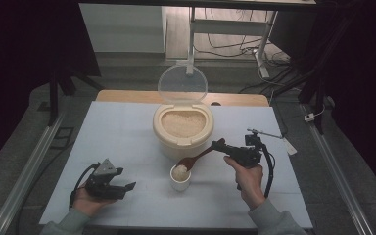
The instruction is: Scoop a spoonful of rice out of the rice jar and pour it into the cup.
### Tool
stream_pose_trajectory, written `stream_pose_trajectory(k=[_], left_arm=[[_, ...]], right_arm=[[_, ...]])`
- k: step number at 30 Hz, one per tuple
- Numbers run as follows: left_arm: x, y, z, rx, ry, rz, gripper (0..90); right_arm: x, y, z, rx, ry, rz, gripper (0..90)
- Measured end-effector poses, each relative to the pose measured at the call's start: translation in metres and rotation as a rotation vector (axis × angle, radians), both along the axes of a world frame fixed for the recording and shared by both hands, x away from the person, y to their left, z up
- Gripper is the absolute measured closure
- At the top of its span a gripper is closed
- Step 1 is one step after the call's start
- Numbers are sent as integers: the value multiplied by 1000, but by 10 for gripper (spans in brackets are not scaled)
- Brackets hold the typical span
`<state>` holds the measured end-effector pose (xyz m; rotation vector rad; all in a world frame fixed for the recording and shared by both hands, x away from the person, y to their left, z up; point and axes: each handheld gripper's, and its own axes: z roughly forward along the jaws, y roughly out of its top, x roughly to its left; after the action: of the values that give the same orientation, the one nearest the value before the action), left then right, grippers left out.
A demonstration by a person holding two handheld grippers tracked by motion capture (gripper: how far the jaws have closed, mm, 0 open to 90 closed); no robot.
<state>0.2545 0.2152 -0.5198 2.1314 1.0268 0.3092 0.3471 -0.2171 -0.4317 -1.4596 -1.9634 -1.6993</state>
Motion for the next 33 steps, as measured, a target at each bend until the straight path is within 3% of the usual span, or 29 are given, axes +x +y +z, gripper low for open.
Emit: stream_pose_trajectory(k=[13, 20, 25, 33], left_arm=[[0, 0, 0, 1, 0, 1, 256], [0, 0, 0, 4, 1, 0, 255], [0, 0, 0, 1, 1, 2, 255], [-1, 0, 0, 0, -3, 3, 255]], right_arm=[[-14, 2, 10, -56, -154, 28, 827], [-15, -1, 9, -51, -162, 32, 827], [-13, -6, 6, -21, -142, 29, 827], [-14, -24, 11, 18, -156, 33, 826]])
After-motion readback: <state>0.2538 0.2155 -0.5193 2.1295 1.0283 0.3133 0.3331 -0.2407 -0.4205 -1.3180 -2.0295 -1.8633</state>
